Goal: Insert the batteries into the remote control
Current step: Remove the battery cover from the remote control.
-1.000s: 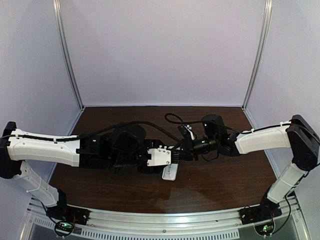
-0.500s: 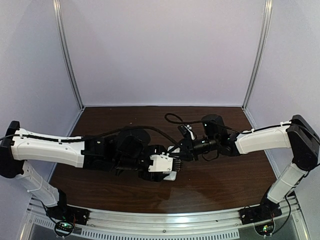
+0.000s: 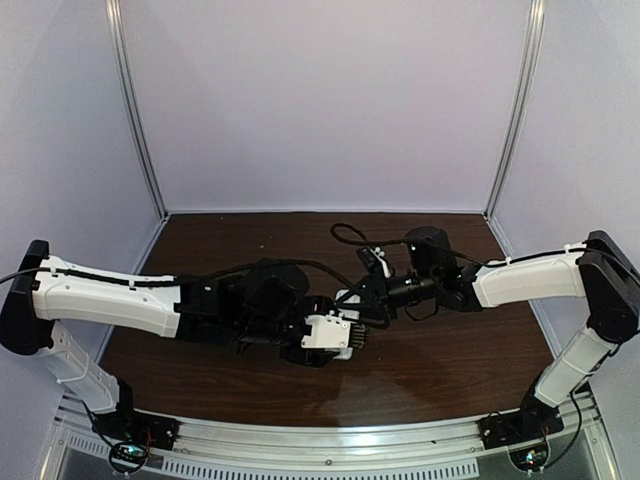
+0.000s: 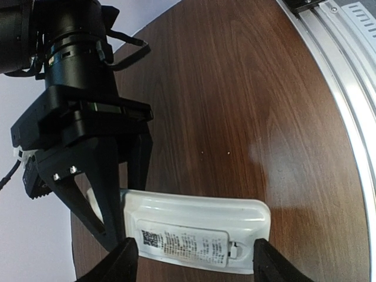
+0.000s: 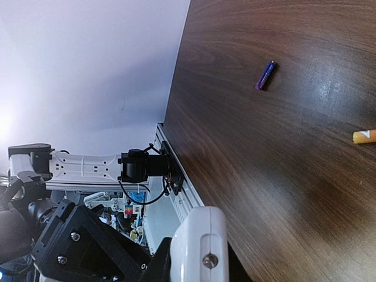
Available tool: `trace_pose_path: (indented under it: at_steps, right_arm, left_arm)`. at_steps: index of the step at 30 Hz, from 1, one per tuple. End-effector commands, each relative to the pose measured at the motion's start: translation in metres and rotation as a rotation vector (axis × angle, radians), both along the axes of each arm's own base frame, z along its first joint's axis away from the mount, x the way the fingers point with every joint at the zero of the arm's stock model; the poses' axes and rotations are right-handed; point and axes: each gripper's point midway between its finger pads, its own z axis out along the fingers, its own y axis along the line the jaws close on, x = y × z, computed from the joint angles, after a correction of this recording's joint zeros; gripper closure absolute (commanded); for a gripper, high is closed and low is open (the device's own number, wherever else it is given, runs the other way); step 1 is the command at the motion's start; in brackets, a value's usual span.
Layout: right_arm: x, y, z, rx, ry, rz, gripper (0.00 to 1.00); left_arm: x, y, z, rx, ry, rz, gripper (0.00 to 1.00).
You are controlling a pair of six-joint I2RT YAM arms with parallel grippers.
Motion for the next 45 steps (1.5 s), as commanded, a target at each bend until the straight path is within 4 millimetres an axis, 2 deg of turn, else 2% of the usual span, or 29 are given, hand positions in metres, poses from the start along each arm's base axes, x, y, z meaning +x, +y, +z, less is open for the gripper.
trace_pose_path:
  at_steps: [1, 13, 17, 27, 31, 38, 45]
  right_arm:
    - [-0.005, 0.001, 0.019, 0.044, -0.020, 0.014, 1.00]
    - [-0.012, 0.005, 0.021, 0.050, -0.021, 0.038, 1.00]
    - [-0.012, 0.005, 0.018, 0.040, -0.016, 0.037, 1.00]
    - [-0.007, 0.005, 0.004, 0.006, -0.003, 0.022, 1.00]
    - [-0.004, 0.005, 0.007, 0.008, -0.008, 0.014, 1.00]
    - [0.010, -0.004, 0.012, 0.022, -0.005, -0.031, 1.00]
    - [0.021, -0.009, 0.008, 0.023, -0.001, -0.069, 1.00]
  left_arm:
    - [0.008, -0.005, 0.006, -0.001, -0.038, 0.020, 0.32]
    - [0.025, 0.001, 0.013, 0.000, -0.117, 0.094, 0.36]
    - [0.030, 0.003, 0.023, -0.017, -0.148, 0.120, 0.37]
    - [0.026, 0.011, 0.052, -0.109, -0.163, 0.120, 0.37]
    - [0.022, 0.015, 0.048, -0.098, -0.152, 0.108, 0.37]
    - [0.014, 0.020, 0.020, -0.041, -0.101, 0.085, 0.37]
    - [0.019, 0.021, 0.012, -0.025, -0.106, 0.112, 0.35]
